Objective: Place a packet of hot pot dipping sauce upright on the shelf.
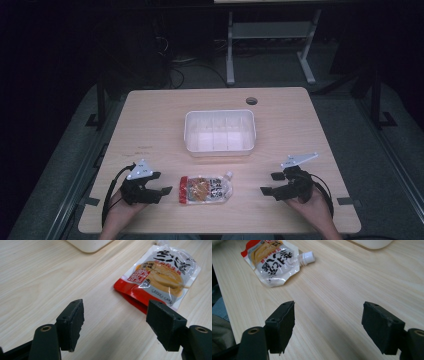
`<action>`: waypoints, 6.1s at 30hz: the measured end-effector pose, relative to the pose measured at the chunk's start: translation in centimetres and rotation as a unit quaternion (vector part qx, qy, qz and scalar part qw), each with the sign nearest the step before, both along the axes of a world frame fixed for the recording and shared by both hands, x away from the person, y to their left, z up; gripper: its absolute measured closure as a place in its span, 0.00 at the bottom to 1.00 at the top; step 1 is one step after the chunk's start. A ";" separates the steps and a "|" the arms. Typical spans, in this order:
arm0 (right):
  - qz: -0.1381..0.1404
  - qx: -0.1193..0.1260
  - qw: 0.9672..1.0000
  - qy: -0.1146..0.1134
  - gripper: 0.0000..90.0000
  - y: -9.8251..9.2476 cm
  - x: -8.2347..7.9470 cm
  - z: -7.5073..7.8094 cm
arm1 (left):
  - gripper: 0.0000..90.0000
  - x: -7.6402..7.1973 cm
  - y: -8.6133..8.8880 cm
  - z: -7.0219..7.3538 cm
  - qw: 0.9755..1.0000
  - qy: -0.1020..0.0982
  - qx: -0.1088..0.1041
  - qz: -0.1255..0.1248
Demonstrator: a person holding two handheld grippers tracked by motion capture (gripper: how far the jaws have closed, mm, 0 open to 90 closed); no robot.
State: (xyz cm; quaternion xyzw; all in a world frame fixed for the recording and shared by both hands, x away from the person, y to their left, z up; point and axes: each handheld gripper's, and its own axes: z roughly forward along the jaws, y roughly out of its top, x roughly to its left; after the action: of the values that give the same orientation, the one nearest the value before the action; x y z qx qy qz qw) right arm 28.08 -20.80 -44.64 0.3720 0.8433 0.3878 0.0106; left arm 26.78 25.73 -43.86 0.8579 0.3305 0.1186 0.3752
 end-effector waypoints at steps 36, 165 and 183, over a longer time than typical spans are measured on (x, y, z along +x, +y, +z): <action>0.048 0.022 0.999 -0.004 0.35 6.3 2.6 1.9 | 0.52 0.6 -4.1 -0.4 0.998 0.009 -0.013 -0.054; 0.066 0.130 0.982 0.123 0.98 10.8 3.5 4.3 | 0.62 0.2 -4.1 -0.7 0.999 -0.010 0.034 -0.024; 0.055 0.120 0.983 0.124 0.99 9.5 4.2 9.3 | 0.58 0.3 -2.2 -0.5 0.999 -0.015 0.031 0.010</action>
State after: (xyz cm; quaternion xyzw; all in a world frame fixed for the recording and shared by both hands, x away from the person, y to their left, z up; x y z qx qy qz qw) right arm 32.23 -11.35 -35.29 0.3687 0.8045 0.4371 -0.1604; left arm 27.09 23.55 -44.38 0.8636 0.3297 0.1455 0.3526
